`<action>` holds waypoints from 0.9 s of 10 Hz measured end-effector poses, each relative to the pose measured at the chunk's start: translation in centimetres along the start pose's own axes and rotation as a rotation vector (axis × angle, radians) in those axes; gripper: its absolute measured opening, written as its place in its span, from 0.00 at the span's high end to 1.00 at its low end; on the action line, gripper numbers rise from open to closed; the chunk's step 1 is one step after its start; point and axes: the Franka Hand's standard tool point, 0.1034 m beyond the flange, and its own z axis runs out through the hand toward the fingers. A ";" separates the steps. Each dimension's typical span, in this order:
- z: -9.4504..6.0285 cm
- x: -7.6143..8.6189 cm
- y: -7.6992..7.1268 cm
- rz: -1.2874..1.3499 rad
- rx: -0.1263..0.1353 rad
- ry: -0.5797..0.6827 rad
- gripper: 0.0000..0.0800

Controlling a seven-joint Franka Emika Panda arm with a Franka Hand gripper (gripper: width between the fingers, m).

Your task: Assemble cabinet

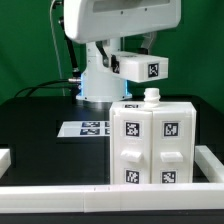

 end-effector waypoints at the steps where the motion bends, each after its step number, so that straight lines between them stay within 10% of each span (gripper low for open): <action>1: -0.6 1.2 0.6 -0.010 -0.009 0.016 0.30; 9: -0.4 4.9 2.2 -0.012 0.000 0.004 0.30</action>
Offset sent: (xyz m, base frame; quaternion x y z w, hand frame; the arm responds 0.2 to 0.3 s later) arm 0.0348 0.0079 0.0036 0.0042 -0.0072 0.0076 0.9999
